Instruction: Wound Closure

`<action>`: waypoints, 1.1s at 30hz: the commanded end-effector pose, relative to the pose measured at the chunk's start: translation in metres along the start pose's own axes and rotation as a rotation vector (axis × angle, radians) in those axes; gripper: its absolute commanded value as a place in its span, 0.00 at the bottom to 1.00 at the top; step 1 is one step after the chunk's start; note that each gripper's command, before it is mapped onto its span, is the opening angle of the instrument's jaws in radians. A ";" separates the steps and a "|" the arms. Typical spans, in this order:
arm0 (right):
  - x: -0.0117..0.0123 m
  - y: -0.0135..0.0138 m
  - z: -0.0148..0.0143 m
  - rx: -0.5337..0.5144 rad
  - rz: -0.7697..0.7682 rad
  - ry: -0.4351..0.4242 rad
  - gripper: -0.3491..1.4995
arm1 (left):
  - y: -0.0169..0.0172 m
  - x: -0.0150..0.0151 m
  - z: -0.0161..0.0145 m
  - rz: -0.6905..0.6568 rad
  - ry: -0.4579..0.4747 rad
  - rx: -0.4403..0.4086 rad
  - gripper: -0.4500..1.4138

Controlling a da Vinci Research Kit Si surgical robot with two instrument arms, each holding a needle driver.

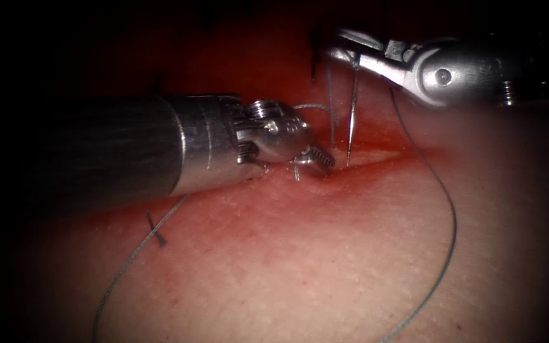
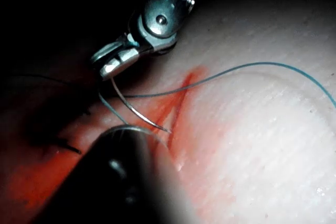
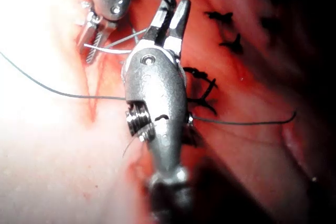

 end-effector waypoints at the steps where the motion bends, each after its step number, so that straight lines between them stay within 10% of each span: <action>1: -0.0006 -0.0002 0.0012 0.000 -0.010 0.000 0.00 | -0.0005 0.0006 0.0003 0.002 0.003 -0.002 0.49; 33: -0.0046 -0.0043 0.0007 0.016 -0.169 -0.029 0.00 | -0.0005 0.0004 0.0000 -0.021 0.007 0.002 0.50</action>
